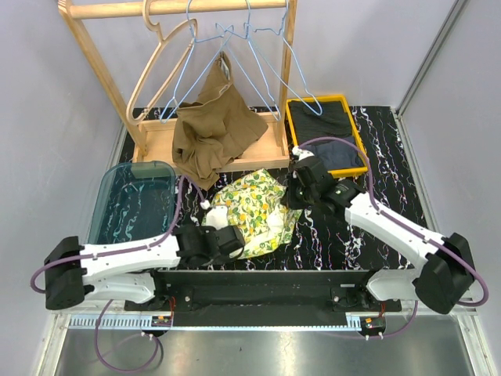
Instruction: Place the skirt on the hanger
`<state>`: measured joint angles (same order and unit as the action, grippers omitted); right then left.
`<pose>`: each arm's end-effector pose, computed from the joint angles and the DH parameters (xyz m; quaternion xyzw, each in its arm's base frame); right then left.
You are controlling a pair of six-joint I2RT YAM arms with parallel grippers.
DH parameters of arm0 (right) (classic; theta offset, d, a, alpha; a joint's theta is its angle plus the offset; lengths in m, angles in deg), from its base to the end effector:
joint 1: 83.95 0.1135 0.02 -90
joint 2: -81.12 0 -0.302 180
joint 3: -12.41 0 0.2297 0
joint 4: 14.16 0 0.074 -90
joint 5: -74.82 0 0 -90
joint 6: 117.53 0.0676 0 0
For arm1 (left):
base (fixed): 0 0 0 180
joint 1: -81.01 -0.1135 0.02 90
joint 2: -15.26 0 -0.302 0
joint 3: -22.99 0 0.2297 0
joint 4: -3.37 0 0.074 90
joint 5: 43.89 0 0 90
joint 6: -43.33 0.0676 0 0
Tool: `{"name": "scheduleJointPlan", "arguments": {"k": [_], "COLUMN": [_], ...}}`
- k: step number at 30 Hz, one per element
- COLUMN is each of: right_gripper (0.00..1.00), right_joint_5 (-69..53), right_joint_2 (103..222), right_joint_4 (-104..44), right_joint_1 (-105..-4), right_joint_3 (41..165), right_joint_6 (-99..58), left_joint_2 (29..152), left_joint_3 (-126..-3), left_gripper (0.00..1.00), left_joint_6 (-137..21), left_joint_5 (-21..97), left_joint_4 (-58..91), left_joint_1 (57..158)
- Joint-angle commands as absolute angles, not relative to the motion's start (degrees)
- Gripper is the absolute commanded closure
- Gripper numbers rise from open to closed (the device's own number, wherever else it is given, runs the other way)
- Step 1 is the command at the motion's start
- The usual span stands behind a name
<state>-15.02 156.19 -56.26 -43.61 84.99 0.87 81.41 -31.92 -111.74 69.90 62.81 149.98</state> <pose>0.2076 0.1765 0.2959 -0.0965 0.9174 0.2190 0.3179 0.0858 -0.1471 0.2167 -0.0017 0.9653 -0.0718 0.2512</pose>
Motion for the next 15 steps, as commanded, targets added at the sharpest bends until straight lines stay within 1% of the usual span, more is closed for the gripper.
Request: {"name": "scheduleJointPlan", "arguments": {"k": [1, 4, 7, 13, 15], "right_gripper": [1.00, 1.00, 1.00, 1.00, 1.00], "right_joint_5": [-23.25, -30.46, -35.83, -46.55, -49.79], "right_joint_2": [150.66, 148.98, 147.14, 143.10, 142.21], "right_joint_4": [-60.92, -64.96, -67.08, -69.64, -69.55], "right_joint_1": [-44.05, -44.05, -44.22, -44.66, -44.75], "right_joint_3": [89.25, 92.67, 95.93, 103.31, 106.55], "right_joint_6": [-0.90, -2.39, -4.06, -7.49, -8.98], "left_joint_2": [75.74, 71.44, 68.45, 66.50, 66.94], "left_joint_3": [-42.41, -48.82, -54.45, -62.19, -65.17], "left_gripper": [1.00, 1.00, 1.00, 1.00, 1.00], "left_joint_6": [-107.58, -105.65, -102.66, -93.52, -90.80], "left_joint_5": [77.82, 82.40, 85.74, 89.09, 89.53], "left_joint_4": [79.71, 90.10, 95.84, 98.32, 98.23], "left_joint_1": [149.75, 147.39, 143.96, 136.22, 135.16]}}
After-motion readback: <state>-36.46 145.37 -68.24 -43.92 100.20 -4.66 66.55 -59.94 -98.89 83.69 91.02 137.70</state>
